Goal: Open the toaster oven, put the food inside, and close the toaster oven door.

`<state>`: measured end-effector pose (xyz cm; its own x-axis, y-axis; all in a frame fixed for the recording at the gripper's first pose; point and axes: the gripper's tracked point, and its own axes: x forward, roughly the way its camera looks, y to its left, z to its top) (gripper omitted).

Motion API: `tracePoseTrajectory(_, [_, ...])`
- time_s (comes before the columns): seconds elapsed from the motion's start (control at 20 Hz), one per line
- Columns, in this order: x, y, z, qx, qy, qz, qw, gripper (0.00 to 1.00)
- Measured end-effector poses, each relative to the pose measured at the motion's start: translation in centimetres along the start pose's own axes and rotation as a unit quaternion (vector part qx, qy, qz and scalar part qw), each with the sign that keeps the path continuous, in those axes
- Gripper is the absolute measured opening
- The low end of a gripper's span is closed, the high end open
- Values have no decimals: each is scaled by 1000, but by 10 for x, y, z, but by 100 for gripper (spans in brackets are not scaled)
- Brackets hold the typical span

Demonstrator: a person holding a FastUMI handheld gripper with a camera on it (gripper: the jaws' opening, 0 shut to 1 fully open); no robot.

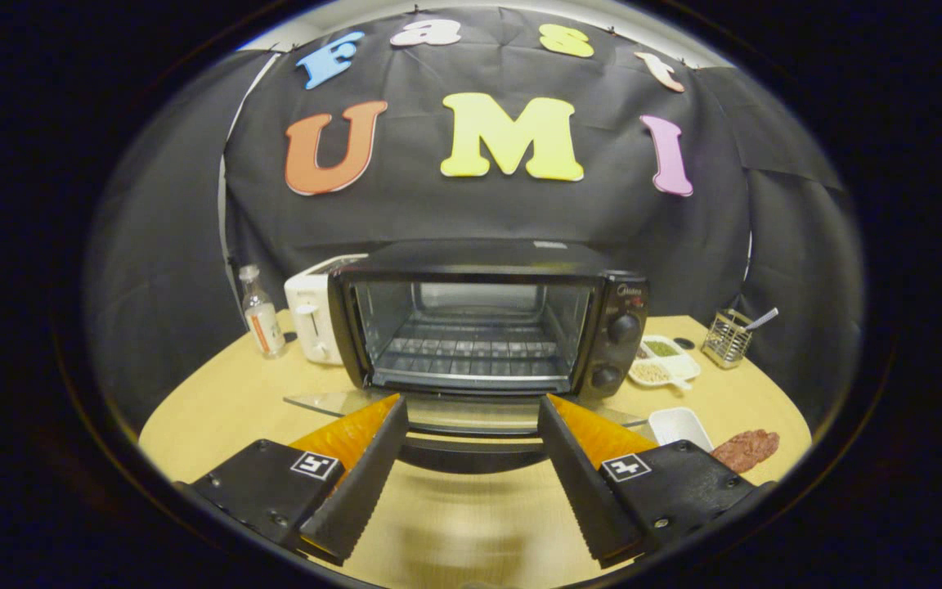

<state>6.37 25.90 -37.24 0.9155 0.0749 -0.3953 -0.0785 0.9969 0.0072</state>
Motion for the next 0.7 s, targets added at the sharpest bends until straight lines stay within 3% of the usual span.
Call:
tracePoseTrajectory(0.4, [16, 1, -72, -11, 75, 5, 997, 100])
tracePoseTrajectory(0.7, [15, 1, -69, -7, 68, 16, 998, 100])
